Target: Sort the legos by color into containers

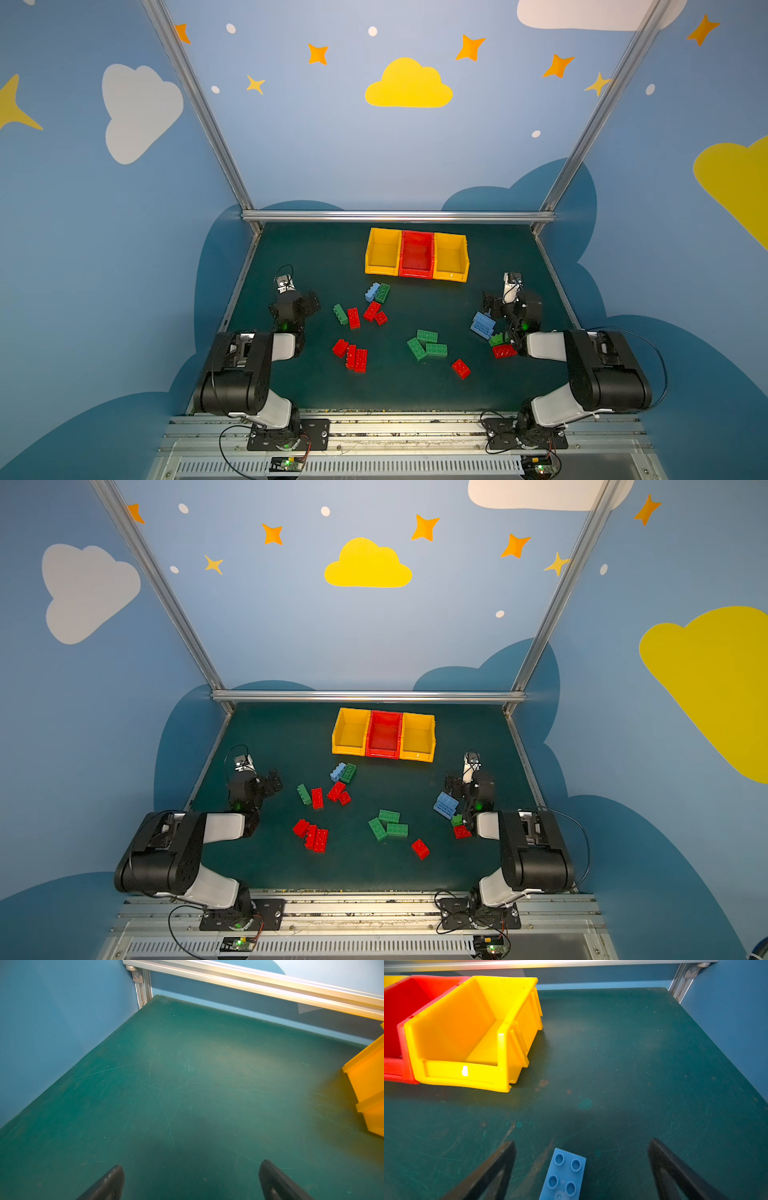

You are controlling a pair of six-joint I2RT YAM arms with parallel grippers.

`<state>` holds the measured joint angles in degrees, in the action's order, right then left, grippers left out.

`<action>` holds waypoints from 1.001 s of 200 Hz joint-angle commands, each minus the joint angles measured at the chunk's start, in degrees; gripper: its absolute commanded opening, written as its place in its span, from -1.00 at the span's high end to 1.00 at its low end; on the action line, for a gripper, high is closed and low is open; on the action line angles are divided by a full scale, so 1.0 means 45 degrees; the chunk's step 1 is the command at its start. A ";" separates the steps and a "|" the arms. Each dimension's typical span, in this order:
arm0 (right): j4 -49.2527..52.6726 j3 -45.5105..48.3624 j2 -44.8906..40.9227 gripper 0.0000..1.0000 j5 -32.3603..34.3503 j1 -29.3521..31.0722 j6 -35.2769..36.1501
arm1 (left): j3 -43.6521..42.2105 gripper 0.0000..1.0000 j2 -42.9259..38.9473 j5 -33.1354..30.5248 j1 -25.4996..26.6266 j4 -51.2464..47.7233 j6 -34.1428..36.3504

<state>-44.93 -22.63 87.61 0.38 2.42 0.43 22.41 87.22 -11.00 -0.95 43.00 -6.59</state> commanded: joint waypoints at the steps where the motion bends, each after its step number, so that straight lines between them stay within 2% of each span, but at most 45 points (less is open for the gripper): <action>1: -0.0020 -0.0201 -0.0192 -0.94 0.0091 0.0038 -0.0030 | 0.0176 -1.00 -0.0220 -0.0113 0.0015 -0.0082 0.0117; 118: 0.0023 -0.0196 -0.0230 -0.94 0.0032 0.0013 -0.0029 | 0.0246 -1.00 -0.0222 -0.0059 0.0029 -0.0181 0.0139; 137: 0.0427 -0.0443 -0.0666 -0.94 0.0836 0.0174 -0.0094 | 0.0564 -1.00 -0.0477 -0.0060 0.0015 -0.0756 0.0040; 145: 0.1741 -0.1070 -0.1235 -0.94 0.1892 0.0398 -0.0162 | 0.1161 -1.00 -0.0814 -0.0340 0.0025 -0.2200 0.0008; 154: 0.4646 -0.2349 -0.1848 -0.94 0.2812 0.0537 -0.0530 | 0.1782 -1.00 -0.1184 -0.0865 0.0017 -0.3583 -0.0188; 167: 0.8440 -0.4194 -0.2188 -0.94 0.3203 0.0553 -0.1381 | 0.2274 -1.00 -0.1638 -0.0857 0.0099 -0.4572 -0.0032; 182: 1.0322 -0.5733 -0.2278 -0.94 0.3180 0.0869 -0.2033 | 0.2510 -1.00 -0.2339 -0.1554 0.0532 -0.5285 -0.0131; 200: 1.1674 -0.6879 -0.2263 -0.94 0.2836 0.1369 -0.2627 | 0.2691 -1.00 -0.3435 -0.1340 0.1148 -0.6259 -0.0614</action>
<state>-10.96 -47.97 78.63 11.57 6.09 -5.80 33.36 76.58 -15.38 1.21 24.75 -7.18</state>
